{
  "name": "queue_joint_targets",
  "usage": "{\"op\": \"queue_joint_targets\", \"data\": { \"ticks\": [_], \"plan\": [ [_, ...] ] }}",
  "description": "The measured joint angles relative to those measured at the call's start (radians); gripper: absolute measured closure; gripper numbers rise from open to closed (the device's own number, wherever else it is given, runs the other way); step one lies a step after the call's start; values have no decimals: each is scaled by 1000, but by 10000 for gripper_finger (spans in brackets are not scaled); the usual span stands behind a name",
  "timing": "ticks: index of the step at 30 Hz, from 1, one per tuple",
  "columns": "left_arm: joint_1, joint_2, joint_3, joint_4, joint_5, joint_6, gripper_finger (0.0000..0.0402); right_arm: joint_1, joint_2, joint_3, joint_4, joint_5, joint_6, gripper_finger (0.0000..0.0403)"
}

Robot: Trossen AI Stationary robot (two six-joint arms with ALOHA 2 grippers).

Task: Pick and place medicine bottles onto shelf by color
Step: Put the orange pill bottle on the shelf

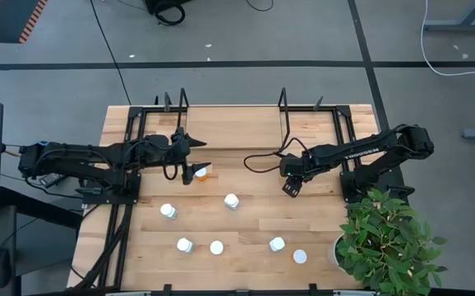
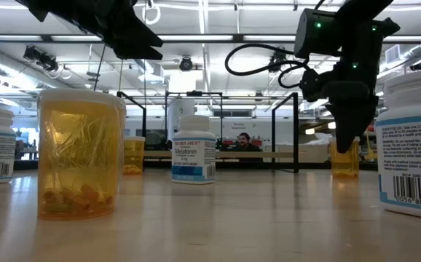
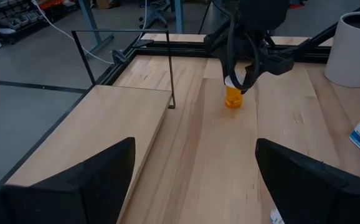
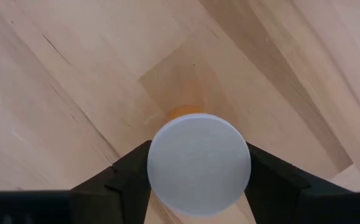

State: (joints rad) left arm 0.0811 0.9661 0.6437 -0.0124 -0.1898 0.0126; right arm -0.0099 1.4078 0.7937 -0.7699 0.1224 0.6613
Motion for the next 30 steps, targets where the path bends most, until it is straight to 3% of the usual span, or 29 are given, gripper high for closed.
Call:
{"op": "queue_joint_targets", "data": {
  "ticks": [5, 15, 23, 30],
  "plan": [
    [0, 0, 0, 0, 0, 0, 65, 0, 0, 64, -3, -2, -20, 180],
    [0, 0, 0, 0, 0, 10, 65, 0, 18, 319, -42, 1, -155, 181],
    [0, 0, 0, -2, 0, 21, 65, 18, 251, 636, -141, 22, -415, 181],
    [0, 0, 0, -24, 0, 21, 65, -62, 461, 1004, -365, 117, -647, 181]
  ]
}}
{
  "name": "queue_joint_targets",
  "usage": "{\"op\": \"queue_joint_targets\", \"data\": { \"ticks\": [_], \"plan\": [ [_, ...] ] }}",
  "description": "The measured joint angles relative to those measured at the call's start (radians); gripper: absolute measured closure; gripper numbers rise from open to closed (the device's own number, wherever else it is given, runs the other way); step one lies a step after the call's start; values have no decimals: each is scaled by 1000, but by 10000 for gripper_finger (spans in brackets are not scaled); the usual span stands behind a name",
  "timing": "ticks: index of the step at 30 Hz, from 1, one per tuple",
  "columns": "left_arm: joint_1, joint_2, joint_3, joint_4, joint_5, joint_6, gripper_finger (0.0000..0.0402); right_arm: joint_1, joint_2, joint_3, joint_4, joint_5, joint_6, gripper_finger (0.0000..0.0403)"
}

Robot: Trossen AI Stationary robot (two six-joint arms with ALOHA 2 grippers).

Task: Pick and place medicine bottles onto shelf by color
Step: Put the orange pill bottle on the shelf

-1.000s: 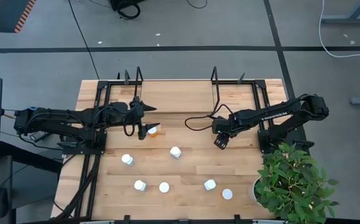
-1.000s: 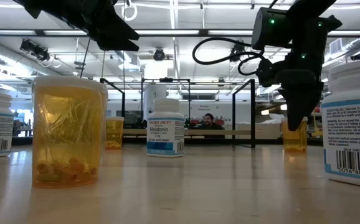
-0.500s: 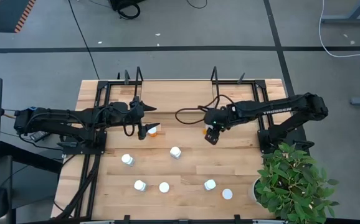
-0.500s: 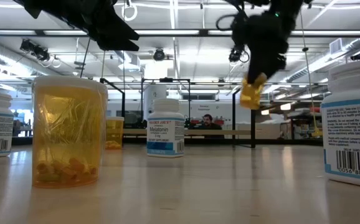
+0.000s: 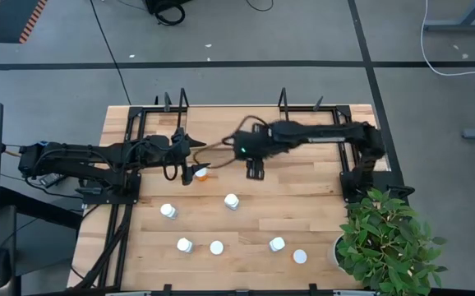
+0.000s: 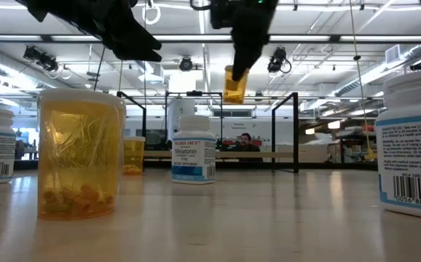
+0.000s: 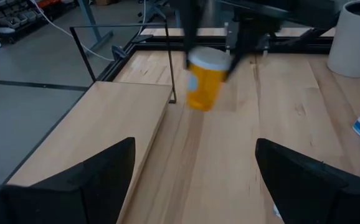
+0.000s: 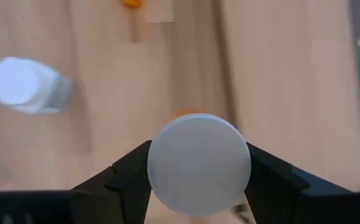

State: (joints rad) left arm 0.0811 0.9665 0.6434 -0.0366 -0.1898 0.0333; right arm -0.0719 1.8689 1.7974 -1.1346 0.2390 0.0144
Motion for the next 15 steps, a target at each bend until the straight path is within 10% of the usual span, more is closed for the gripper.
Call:
{"op": "queue_joint_targets", "data": {
  "ticks": [15],
  "plan": [
    [0, 0, 0, -7, 0, 0, 65, -421, 116, 226, -120, -70, -201, 181]
  ]
}}
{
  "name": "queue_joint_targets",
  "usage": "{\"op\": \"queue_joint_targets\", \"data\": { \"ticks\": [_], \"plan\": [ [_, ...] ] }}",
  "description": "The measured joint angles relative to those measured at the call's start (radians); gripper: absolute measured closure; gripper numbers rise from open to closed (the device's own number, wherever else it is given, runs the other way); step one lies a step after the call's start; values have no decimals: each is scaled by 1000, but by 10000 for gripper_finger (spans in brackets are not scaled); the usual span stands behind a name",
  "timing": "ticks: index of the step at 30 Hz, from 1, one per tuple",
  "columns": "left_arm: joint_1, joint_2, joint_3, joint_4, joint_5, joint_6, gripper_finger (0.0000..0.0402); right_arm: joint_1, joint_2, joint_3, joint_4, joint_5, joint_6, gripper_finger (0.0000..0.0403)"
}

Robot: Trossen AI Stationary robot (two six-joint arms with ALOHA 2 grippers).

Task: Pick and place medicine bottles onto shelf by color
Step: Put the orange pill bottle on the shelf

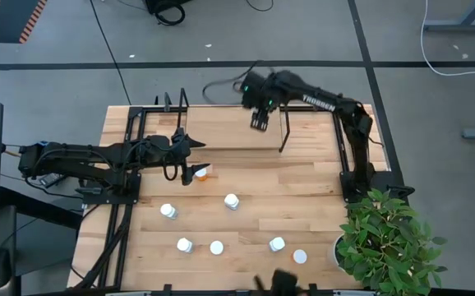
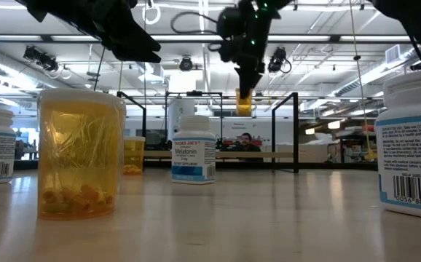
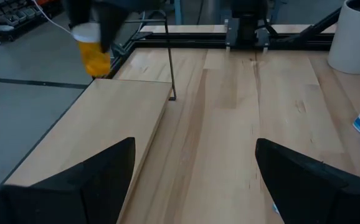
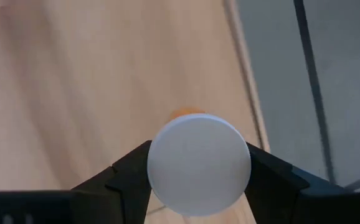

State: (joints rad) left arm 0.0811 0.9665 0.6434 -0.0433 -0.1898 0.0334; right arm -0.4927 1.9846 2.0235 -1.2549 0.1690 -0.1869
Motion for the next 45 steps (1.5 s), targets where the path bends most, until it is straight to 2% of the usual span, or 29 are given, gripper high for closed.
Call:
{"op": "queue_joint_targets", "data": {
  "ticks": [6, 10, 21, 37, 45],
  "plan": [
    [0, 0, 0, 0, 0, 4, 65, -154, 0, 0, 42, -121, 26, 181],
    [0, 0, 0, 0, 0, 5, 65, -200, -2, -22, 87, -152, 12, 181],
    [0, 0, 0, 19, 0, 16, 65, -197, 0, -172, 196, -158, -68, 181],
    [0, 0, 0, 34, 0, 15, 65, -189, 0, -262, 252, -144, -73, 181],
    [0, 0, 0, 44, 0, 23, 65, -185, -1, -264, 293, -144, -79, 181]
  ]
}}
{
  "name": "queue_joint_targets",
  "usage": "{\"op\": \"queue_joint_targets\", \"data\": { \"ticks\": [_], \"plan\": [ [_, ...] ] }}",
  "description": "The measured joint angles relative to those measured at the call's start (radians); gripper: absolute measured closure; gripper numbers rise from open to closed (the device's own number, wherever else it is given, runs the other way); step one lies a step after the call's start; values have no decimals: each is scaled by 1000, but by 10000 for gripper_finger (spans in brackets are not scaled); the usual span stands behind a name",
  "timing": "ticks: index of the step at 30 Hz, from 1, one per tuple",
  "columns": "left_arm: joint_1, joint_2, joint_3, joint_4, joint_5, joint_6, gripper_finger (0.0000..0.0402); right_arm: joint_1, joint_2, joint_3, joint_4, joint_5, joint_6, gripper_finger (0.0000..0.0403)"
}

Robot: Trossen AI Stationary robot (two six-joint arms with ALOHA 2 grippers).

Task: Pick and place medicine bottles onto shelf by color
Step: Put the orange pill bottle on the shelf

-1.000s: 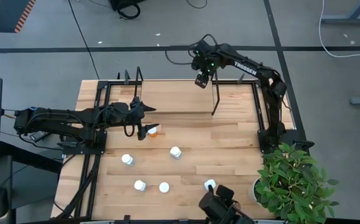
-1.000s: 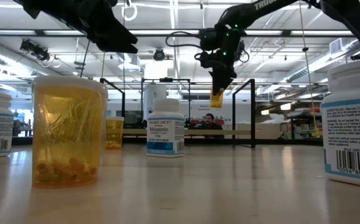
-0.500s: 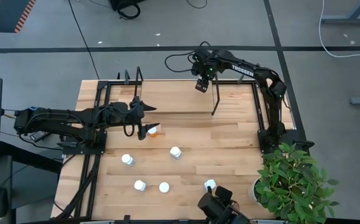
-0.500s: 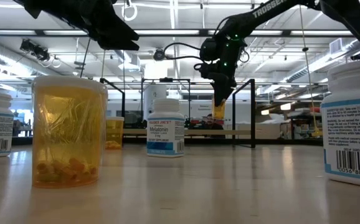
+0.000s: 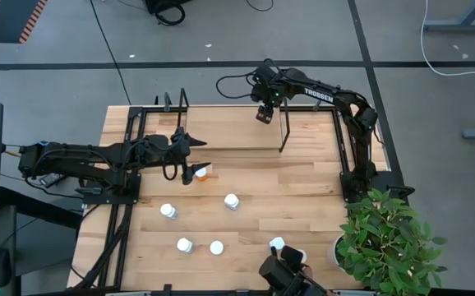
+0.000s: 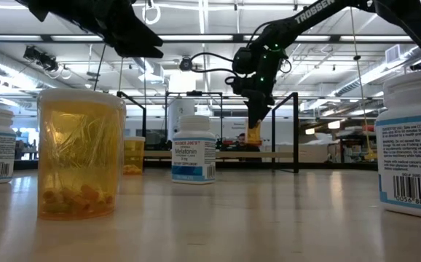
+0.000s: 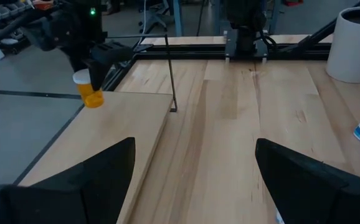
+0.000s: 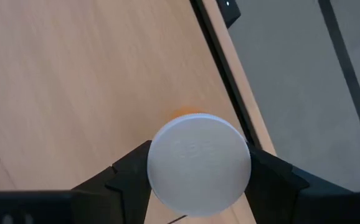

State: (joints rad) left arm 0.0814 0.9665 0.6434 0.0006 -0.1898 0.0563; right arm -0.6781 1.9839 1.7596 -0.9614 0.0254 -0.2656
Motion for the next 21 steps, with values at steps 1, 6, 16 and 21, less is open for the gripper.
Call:
{"op": "queue_joint_targets", "data": {
  "ticks": [1, 6, 16, 21],
  "plan": [
    [0, 0, 0, 0, 0, 0, 65, 0, 0, 0, 4, 0, 0, 181],
    [0, 0, 0, 0, 0, 0, 65, 0, 0, 0, 18, 0, -3, 181],
    [0, 0, 0, 0, 0, 8, 65, 36, 0, 0, 11, 23, -181, 181],
    [0, 0, 0, 0, 0, 8, 65, 35, 0, 0, 23, 53, -227, 181]
  ]
}}
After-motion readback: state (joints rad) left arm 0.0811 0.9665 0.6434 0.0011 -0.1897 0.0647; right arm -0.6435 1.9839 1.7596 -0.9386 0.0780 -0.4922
